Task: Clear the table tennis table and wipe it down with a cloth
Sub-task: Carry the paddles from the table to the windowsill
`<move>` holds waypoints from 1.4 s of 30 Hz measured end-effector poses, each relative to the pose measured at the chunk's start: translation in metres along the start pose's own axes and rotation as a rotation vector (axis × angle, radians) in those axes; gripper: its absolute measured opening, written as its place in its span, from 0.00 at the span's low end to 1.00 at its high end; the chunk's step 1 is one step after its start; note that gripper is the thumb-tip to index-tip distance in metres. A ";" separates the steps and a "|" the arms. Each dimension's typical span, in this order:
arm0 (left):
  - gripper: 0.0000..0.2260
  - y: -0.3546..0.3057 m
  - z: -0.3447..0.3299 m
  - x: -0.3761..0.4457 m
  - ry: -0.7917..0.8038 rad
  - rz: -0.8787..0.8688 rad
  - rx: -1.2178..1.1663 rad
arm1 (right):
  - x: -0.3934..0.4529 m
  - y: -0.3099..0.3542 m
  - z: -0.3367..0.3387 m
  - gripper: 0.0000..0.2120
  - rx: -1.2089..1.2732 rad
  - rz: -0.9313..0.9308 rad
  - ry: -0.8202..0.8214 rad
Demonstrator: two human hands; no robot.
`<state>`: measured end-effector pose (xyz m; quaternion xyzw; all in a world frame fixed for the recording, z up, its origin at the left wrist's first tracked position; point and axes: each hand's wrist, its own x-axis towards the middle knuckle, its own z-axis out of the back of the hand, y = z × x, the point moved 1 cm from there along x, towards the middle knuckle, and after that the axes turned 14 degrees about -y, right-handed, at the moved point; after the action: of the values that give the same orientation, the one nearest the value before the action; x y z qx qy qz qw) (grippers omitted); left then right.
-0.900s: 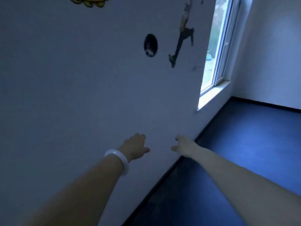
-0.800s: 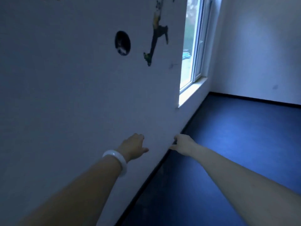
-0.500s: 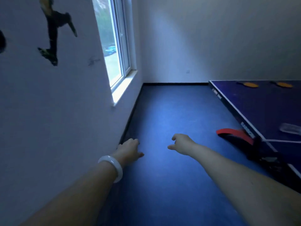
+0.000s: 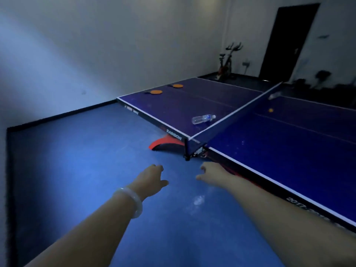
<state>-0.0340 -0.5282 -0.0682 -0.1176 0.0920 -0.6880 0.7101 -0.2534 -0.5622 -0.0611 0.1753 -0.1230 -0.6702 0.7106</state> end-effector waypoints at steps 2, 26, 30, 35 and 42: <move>0.25 -0.027 -0.009 0.014 0.021 -0.105 -0.009 | -0.011 -0.026 0.014 0.24 0.019 -0.079 -0.053; 0.24 -0.460 -0.139 0.034 0.240 -0.685 -0.179 | -0.126 -0.397 0.166 0.25 0.229 -0.705 -0.376; 0.25 -0.505 -0.173 0.031 0.325 -0.743 -0.128 | -0.128 -0.443 0.163 0.25 0.256 -0.771 -0.373; 0.25 -0.557 -0.209 0.051 0.422 -0.771 -0.069 | -0.135 -0.496 0.167 0.25 0.344 -0.889 -0.423; 0.25 -0.663 -0.260 0.033 0.502 -0.954 -0.021 | -0.194 -0.566 0.177 0.24 0.353 -1.162 -0.557</move>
<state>-0.7424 -0.5888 -0.1209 0.0146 0.2022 -0.9402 0.2738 -0.8545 -0.4064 -0.1225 0.1472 -0.2954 -0.9341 0.1364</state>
